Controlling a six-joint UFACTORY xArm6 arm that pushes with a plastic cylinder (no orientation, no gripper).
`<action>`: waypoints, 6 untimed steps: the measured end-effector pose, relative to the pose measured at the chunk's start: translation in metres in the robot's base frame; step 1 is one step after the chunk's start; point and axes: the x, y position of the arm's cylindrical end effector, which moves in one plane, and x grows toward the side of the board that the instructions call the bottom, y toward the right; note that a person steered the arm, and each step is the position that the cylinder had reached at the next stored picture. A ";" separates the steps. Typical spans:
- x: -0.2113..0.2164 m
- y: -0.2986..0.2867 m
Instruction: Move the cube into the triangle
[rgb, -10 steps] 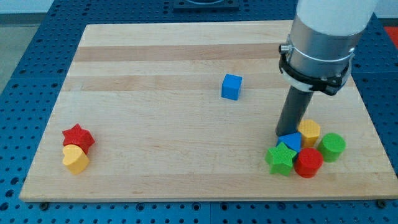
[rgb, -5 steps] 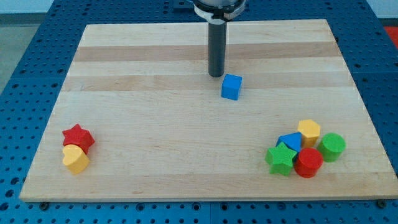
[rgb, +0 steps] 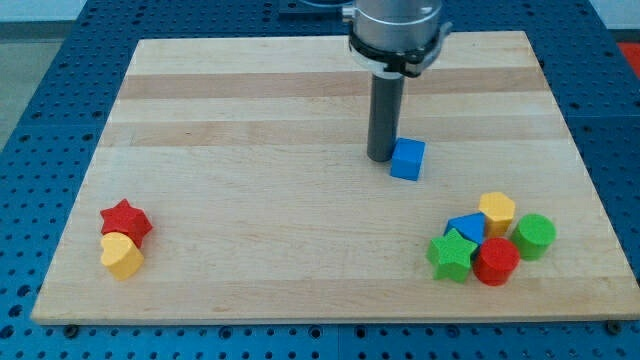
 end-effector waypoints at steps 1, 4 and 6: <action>-0.012 0.010; -0.007 0.028; 0.051 0.041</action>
